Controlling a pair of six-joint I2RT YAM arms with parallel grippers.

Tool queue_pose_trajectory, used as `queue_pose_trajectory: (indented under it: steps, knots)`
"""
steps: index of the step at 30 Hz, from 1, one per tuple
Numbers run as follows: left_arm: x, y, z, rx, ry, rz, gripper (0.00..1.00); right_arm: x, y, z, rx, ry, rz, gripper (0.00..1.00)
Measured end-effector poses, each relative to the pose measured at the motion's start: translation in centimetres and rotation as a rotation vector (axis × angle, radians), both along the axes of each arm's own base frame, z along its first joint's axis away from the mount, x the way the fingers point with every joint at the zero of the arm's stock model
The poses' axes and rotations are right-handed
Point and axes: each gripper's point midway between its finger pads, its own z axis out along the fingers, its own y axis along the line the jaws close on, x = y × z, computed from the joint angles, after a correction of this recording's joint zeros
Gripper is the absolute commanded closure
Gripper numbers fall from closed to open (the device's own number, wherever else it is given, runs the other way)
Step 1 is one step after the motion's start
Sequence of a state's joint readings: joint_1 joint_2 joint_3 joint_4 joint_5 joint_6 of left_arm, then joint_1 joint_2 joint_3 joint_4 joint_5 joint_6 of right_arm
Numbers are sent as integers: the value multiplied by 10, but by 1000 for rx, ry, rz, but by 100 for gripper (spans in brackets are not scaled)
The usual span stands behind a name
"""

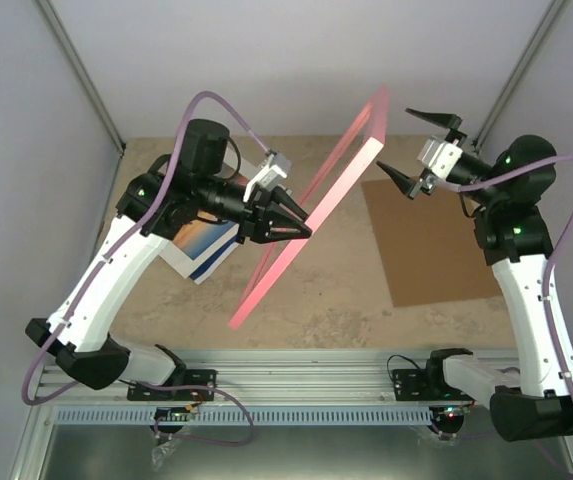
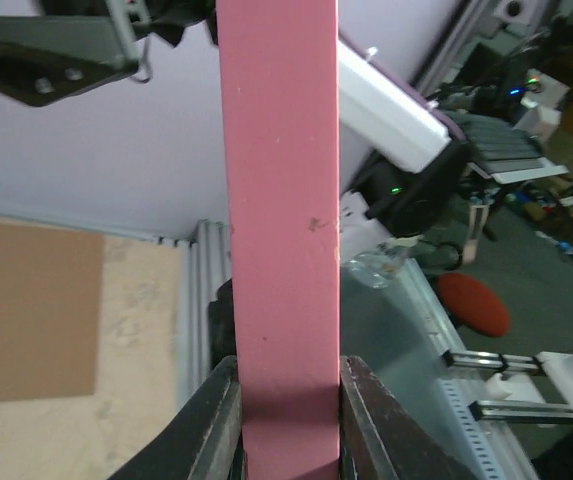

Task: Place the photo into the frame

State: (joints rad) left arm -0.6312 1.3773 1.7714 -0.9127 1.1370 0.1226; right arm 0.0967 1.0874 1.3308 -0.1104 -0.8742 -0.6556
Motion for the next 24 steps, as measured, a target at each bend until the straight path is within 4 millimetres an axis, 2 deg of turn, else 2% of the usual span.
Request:
queue_pose_trajectory:
  steps: [4, 6, 11, 17, 19, 21, 22, 23, 24]
  knots:
    - [-16, 4, 16, -58, 26, -71, 100, -1, 8, 9, 11, -46, -7, 12]
    - [-23, 7, 22, -81, 36, -101, 100, -2, 11, 12, 12, -66, -11, 19]
    - [-32, 9, 27, -110, 95, -167, 100, 7, 14, 21, 8, -112, -42, 51]
    - [-33, 8, 23, -107, 155, -201, 100, 17, 8, 25, 10, -140, -116, 78]
    - [-32, 7, 25, -113, 150, -203, 100, 18, 6, 25, 8, -150, -132, 91]
    - [-30, 7, 25, -116, 148, -197, 91, 19, 6, 25, -4, -167, -142, 99]
    - [-28, 7, 24, -117, 147, -188, 80, 20, 5, 25, -10, -170, -145, 99]
    - [-25, 8, 23, -119, 139, -171, 61, 22, 4, 24, -13, -171, -158, 99]
    - [-21, 9, 21, -120, 134, -155, 53, 23, 3, 23, -15, -169, -168, 99]
